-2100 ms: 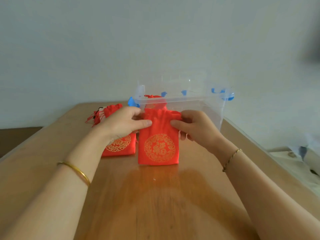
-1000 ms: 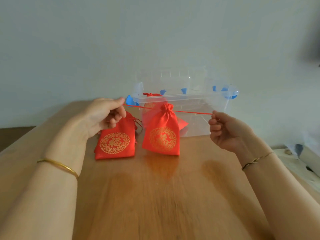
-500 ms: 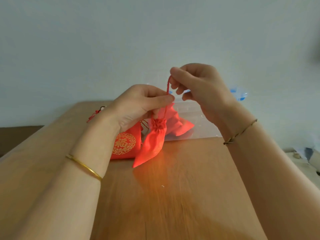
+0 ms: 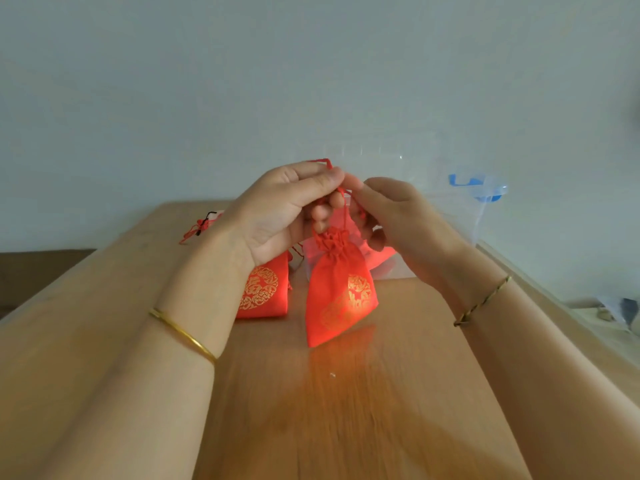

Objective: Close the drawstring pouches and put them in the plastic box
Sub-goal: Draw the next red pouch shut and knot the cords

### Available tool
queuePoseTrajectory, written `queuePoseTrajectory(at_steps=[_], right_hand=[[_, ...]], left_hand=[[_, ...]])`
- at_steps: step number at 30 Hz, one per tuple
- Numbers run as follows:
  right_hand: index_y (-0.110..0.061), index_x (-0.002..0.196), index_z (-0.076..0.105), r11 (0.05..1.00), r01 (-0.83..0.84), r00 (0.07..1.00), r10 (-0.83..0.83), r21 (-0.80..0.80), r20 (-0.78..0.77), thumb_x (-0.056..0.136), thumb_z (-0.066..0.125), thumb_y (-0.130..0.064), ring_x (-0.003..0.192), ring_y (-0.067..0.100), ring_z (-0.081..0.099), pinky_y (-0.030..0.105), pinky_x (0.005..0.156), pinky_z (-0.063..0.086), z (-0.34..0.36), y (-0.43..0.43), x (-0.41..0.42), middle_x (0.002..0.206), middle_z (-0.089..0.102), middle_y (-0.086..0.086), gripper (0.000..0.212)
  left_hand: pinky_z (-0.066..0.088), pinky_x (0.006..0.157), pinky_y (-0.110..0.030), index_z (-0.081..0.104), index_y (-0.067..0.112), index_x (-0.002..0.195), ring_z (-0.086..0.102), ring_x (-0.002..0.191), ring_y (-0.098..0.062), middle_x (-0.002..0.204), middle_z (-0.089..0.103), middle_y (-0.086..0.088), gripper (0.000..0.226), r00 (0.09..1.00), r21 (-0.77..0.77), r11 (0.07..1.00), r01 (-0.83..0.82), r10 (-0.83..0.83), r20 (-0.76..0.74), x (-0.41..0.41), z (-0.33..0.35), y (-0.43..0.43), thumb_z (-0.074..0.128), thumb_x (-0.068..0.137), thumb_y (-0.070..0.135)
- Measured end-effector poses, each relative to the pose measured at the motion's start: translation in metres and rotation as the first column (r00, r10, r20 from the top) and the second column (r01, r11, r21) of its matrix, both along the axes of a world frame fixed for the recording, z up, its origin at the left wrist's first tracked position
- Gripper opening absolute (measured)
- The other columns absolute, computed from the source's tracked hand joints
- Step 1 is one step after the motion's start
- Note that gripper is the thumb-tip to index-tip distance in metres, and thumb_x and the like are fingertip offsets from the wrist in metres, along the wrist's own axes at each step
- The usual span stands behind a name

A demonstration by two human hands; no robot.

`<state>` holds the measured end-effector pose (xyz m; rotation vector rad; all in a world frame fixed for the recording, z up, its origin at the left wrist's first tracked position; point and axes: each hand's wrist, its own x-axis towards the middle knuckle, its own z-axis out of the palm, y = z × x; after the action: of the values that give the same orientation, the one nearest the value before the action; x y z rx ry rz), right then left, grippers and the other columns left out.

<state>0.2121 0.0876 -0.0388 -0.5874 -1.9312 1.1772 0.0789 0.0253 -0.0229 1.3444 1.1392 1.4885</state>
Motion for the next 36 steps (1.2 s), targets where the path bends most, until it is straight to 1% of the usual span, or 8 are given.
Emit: queuePoseTrajectory(at_steps=[5,10,13,16,20,26,30,36], right_hand=[[-0.012,0.062,0.045,0.998,-0.029,0.997,0.025,-0.055,-0.078,0.094,0.042,-0.012,0.047,0.014,0.036,0.021,0.043,0.028,0.001,0.001,0.008,0.058,0.042,0.004,0.032],[-0.011,0.065,0.054,0.995,-0.092,0.988,0.086,0.041,0.127,0.094,0.048,-0.02,0.051,0.014,0.044,0.02,0.045,0.035,0.001,0.004,0.023,0.063,0.051,0.01,0.032],[-0.01,0.074,0.059,0.999,0.033,0.999,-0.033,0.022,0.003,0.095,0.043,-0.014,0.062,0.014,0.053,0.026,0.055,0.043,-0.004,0.013,0.025,0.071,0.059,0.005,0.026],[-0.011,0.084,0.06,0.99,-0.081,0.995,0.074,-0.113,-0.064,0.098,0.039,-0.014,0.073,0.017,0.058,0.028,0.065,0.045,-0.011,0.013,0.02,0.08,0.063,0.006,0.025],[-0.01,0.088,0.059,0.947,-0.18,0.983,0.162,-0.265,-0.087,0.097,0.04,-0.015,0.067,0.016,0.049,0.029,0.062,0.039,-0.018,0.011,0.015,0.079,0.052,0.01,0.022],[-0.009,0.094,0.06,0.838,-0.346,0.938,0.294,-0.422,-0.184,0.095,0.044,-0.017,0.062,0.014,0.048,0.025,0.057,0.036,-0.02,0.014,0.018,0.077,0.055,0.006,0.018],[-0.009,0.089,0.059,0.874,-0.296,0.954,0.254,-0.384,-0.157,0.094,0.046,-0.015,0.059,0.011,0.047,0.022,0.055,0.034,-0.021,0.013,0.017,0.079,0.054,0.006,0.015],[-0.014,0.066,0.048,0.955,-0.018,0.985,-0.033,-0.295,-0.167,0.095,0.043,-0.015,0.052,0.014,0.044,0.026,0.051,0.031,-0.017,0.016,0.016,0.067,0.056,0.003,0.029]], left_hand=[[0.042,0.046,-0.012,0.066,0.009,0.09,0.054,0.049,-0.002,0.062,0.067,0.003,0.015,0.996,-0.04,0.995,-0.092,0.093,0.01,0.0,-0.003,0.002,0.051,0.091,0.009],[0.046,0.05,-0.012,0.066,0.007,0.088,0.056,0.053,-0.004,0.061,0.065,0.003,0.016,0.997,-0.051,0.995,-0.082,0.082,-0.016,0.001,-0.004,0.003,0.054,0.085,-0.004],[0.047,0.052,-0.014,0.065,0.008,0.091,0.056,0.058,-0.007,0.073,0.063,-0.005,0.02,0.997,-0.036,0.999,-0.011,0.008,-0.072,0.002,-0.003,-0.001,0.053,0.084,-0.007],[0.048,0.057,-0.016,0.065,0.009,0.096,0.06,0.064,-0.006,0.078,0.063,-0.005,0.025,0.972,0.039,0.999,0.019,-0.01,-0.235,0.006,-0.003,-0.004,0.054,0.084,-0.009],[0.049,0.072,-0.019,0.065,0.016,0.102,0.06,0.075,-0.003,0.083,0.062,0.001,0.029,0.778,0.321,0.94,-0.115,0.286,-0.56,0.011,-0.005,0.002,0.06,0.082,-0.005],[0.046,0.073,-0.018,0.066,0.023,0.105,0.058,0.07,-0.002,0.08,0.067,0.011,0.037,0.6,0.54,0.823,-0.176,0.525,-0.604,0.013,-0.011,0.008,0.063,0.078,-0.002],[0.047,0.073,-0.016,0.064,0.029,0.105,0.06,0.072,-0.003,0.082,0.069,0.01,0.039,0.65,0.546,0.818,-0.181,0.517,-0.558,0.013,-0.013,0.009,0.066,0.077,0.0],[0.047,0.08,-0.015,0.066,0.026,0.108,0.062,0.08,-0.001,0.089,0.068,0.009,0.032,0.717,0.463,0.843,-0.274,0.5,-0.485,0.006,-0.015,0.013,0.067,0.081,0.009]])
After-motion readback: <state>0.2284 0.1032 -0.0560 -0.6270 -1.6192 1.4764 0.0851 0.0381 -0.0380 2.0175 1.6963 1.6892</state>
